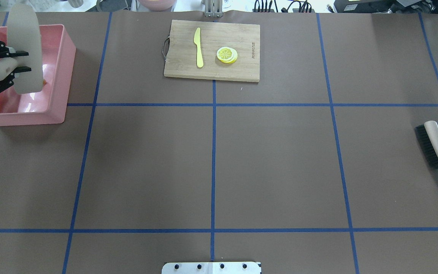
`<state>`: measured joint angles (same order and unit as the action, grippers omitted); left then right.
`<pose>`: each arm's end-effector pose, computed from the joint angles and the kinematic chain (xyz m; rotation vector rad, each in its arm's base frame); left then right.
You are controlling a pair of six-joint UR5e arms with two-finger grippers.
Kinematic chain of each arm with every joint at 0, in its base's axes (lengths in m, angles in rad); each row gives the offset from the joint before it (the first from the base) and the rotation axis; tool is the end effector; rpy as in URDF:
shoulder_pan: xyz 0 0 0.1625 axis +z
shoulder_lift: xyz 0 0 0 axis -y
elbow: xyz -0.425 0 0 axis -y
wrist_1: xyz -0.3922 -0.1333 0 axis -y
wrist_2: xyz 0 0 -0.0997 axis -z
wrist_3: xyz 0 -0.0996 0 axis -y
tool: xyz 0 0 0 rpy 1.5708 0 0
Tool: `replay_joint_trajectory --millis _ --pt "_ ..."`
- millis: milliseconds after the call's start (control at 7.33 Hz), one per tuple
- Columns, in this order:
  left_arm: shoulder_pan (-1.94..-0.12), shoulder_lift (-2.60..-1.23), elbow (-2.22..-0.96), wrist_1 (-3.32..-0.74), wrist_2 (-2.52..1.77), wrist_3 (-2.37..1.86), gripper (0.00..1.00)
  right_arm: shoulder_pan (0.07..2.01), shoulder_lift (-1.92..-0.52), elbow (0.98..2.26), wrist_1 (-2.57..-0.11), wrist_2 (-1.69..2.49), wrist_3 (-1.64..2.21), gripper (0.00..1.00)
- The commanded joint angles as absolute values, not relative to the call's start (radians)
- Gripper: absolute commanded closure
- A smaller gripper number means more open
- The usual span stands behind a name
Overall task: Sweep and dump trash into bin
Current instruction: 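Tilt the dustpan over the pink bin with the left gripper, dumping vegetables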
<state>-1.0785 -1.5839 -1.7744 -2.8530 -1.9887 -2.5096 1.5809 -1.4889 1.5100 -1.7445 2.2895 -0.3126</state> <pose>0.1481 -0.4727 0.4102 -0.2537 1.6325 -1.2825 0.0729 -0.5133 0.6671 -0.0289 -0.7331 -0.2340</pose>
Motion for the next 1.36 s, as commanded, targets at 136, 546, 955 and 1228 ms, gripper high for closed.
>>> replay_joint_trajectory --millis 136,546,955,1228 --pt "-1.083 -1.589 -1.769 -2.875 -1.982 -2.594 1.0 1.601 -1.511 1.517 -1.744 2.244 -0.304 0.0" --pt "-1.081 -1.601 -1.776 -2.885 -1.997 -2.079 1.0 1.643 -1.525 1.519 -1.735 2.246 -0.293 0.0" --pt "-1.078 -1.6 -1.783 -2.881 -1.991 -1.374 1.0 1.64 -1.572 1.464 -1.606 2.235 -0.291 0.0" --pt "-1.077 -1.6 -1.776 -2.878 -1.987 -0.918 1.0 1.64 -1.583 1.454 -1.531 2.241 -0.29 0.0"
